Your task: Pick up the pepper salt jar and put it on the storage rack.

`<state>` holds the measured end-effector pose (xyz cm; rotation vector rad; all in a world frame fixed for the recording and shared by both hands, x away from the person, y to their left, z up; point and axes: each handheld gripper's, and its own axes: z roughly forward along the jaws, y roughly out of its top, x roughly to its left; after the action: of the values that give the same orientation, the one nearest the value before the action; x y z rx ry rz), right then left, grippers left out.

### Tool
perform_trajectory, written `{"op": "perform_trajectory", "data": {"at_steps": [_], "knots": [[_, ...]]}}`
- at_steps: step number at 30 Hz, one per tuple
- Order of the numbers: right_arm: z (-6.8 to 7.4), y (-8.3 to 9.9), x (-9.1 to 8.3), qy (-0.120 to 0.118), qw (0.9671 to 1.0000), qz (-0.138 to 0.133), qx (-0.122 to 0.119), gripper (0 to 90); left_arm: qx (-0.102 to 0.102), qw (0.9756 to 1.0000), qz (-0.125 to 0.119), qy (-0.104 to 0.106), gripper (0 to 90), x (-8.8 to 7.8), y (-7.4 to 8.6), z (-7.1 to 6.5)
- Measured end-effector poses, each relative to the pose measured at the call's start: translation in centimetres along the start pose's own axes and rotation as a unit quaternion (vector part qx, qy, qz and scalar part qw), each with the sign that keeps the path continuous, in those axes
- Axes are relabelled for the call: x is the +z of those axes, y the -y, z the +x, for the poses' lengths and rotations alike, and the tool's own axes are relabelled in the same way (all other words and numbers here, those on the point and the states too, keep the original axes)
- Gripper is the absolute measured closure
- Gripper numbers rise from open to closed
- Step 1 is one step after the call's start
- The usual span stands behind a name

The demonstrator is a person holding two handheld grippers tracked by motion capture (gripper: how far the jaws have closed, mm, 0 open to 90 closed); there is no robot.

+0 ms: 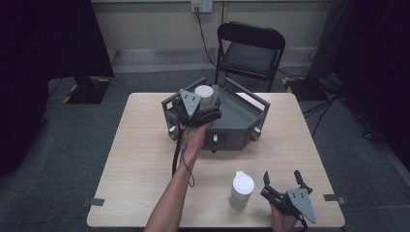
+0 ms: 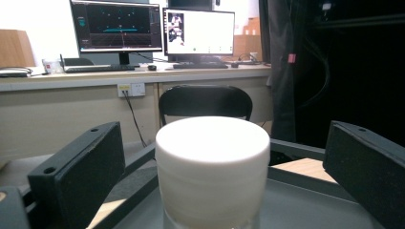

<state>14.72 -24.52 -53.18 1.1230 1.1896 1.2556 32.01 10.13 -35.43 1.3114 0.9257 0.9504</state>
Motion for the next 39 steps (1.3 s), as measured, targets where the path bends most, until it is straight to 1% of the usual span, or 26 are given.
{"op": "perform_trajectory", "data": {"at_steps": [3, 6, 8, 9, 11, 14, 16, 19, 21, 24, 26, 30, 31, 33, 36, 39], "knots": [[0.0, 0.0, 0.0, 0.0, 1.0, 0.0, 0.0, 0.7, 0.005, 1.0, -0.002, 0.002, 0.0, -0.6, 0.3, -0.1], [0.0, 0.0, 0.0, 0.0, 1.0, 0.0, 0.0, 0.7, 0.005, 1.0, -0.002, 0.006, 0.0, -1.2, 0.7, -0.2], [0.0, 0.0, 0.0, 0.0, 1.0, 0.0, 0.0, 0.7, 0.009, 0.9999, 0.002, 0.008, 0.1, -1.5, 0.7, -0.2], [0.0, 0.0, 0.0, 0.0, 1.0, 0.0, 0.0, 0.7, 0.007, 0.9999, 0.004, 0.01, 0.1, -1.7, 0.5, -0.2], [0.0, 0.0, 0.0, 0.0, 1.0, 0.0, 0.0, 0.7, 0.003, 0.9999, 0.001, 0.014, 0.0, -1.9, 0.5, -0.2], [0.0, 0.0, 0.0, 0.0, 1.0, 0.0, 0.0, 0.7, 0.005, 0.9998, -0.003, 0.017, 0.0, -2.5, 0.5, -0.4], [0.0, 0.0, 0.0, 0.0, 1.0, 0.0, 0.0, 0.7, 0.007, 0.9998, -0.007, 0.015, 0.0, -2.9, 0.8, -0.4], [0.0, 0.0, 0.0, 0.0, 1.0, 0.0, 0.0, 0.7, 0.003, 0.9999, -0.005, 0.015, 0.0, -3.4, 1.4, -0.3], [0.0, 0.0, 0.0, 0.0, 1.0, 0.0, 0.0, 0.7, 0.006, 0.9999, -0.002, 0.016, 0.0, -3.8, 1.7, -0.1], [0.0, 0.0, 0.0, 0.0, 1.0, 0.0, 0.0, 0.7, 0.005, 0.9998, -0.003, 0.017, 0.0, -4.3, 2.0, 0.0], [0.0, 0.0, 0.0, 0.001, 1.0, 0.0, 0.0, 0.7, -0.001, 0.9998, -0.006, 0.017, 0.0, -4.7, 2.3, 0.1], [0.0, 0.0, 0.0, 0.0, 1.0, 0.0, 0.0, 0.7, -0.002, 0.9998, -0.013, 0.016, 0.0, -5.7, 2.6, 0.4], [0.0, 0.0, 0.0, 0.0, 1.0, 0.0, 0.0, 0.7, -0.005, 0.9998, -0.015, 0.014, 0.0, -5.9, 2.7, 0.5], [0.0, 0.0, 0.0, 0.0, 1.0, 0.0, 0.0, 0.7, -0.011, 0.9997, -0.015, 0.015, 0.0, -6.4, 2.8, 0.8], [0.0, 0.0, 0.0, 0.001, 1.0, 0.0, 0.0, 0.7, -0.009, 0.9998, -0.014, 0.013, 0.0, -7.1, 3.1, 1.0], [0.0, 0.0, 0.0, 0.001, 1.0, 0.0, 0.0, 0.7, -0.013, 0.9997, -0.012, 0.014, 0.0, -7.7, 3.5, 1.2]]}}
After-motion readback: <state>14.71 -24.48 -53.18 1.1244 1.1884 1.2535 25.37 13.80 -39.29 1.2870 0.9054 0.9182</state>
